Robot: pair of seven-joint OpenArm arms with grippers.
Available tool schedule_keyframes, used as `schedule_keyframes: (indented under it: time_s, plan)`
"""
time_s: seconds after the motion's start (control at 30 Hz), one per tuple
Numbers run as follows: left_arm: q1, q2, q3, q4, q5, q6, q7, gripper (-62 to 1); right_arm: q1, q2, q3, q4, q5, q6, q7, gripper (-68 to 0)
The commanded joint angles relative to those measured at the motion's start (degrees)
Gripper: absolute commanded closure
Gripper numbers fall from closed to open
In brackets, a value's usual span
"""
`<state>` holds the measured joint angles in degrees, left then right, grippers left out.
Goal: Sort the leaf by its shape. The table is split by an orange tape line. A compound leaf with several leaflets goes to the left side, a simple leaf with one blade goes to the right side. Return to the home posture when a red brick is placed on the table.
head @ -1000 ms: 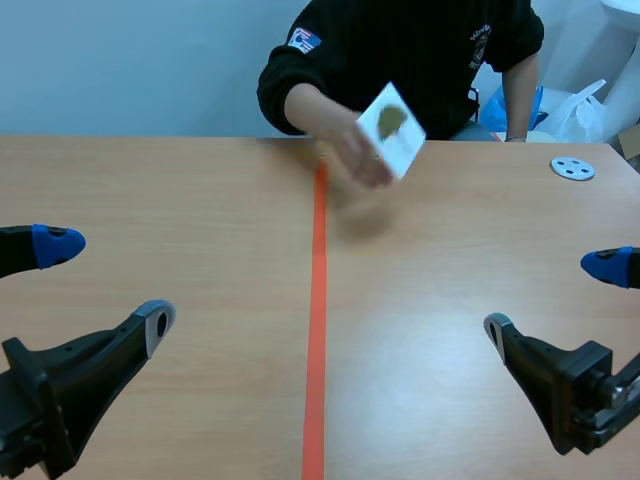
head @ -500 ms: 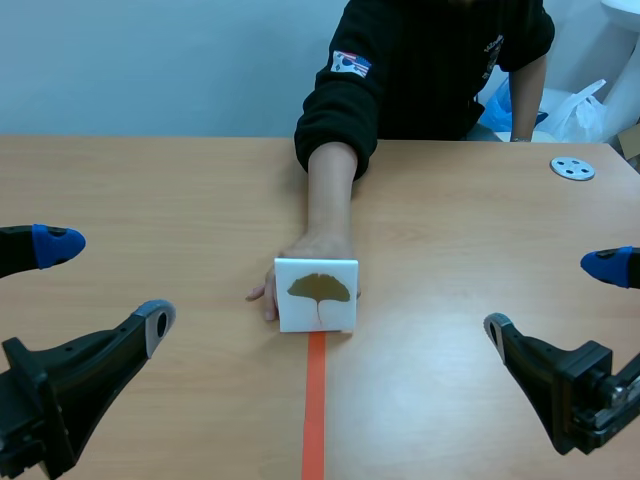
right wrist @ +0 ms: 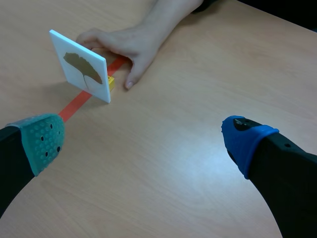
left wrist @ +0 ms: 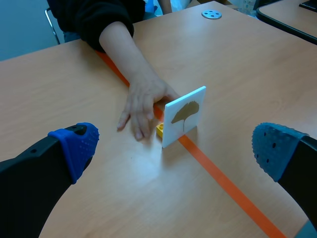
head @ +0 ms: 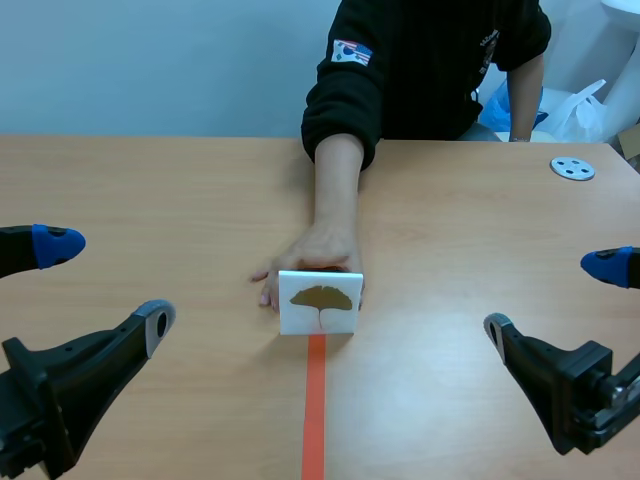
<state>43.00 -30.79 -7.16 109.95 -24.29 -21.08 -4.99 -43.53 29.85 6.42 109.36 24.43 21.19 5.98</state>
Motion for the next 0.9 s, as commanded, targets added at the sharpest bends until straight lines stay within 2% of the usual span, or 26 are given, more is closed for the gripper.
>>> schedule_keyframes:
  time_s: [0.0, 0.47, 0.6, 0.87]
  plan:
    - [0.0, 0.3, 0.1, 0.3, -0.3, -0.1, -1.0, -62.3, 0.7, 0.0, 0.7, 0.8, 0.2, -0.2, 0.8, -67.9]
    - [0.0, 0.3, 0.1, 0.3, -0.3, -0.1, -1.0, -62.3, 0.7, 0.0, 0.6, 0.8, 0.2, -0.1, 0.8, -67.9]
    - [0.0, 0.3, 0.1, 0.3, -0.3, -0.1, -1.0, -62.3, 1.7, 0.0, 0.6, 0.7, 0.2, 3.8, -0.2, -67.9]
    - [0.0, 0.3, 0.1, 0.3, -0.3, -0.1, -1.0, -62.3, 7.3, 0.0, -0.3, -1.2, 0.2, 6.1, -1.6, -67.9]
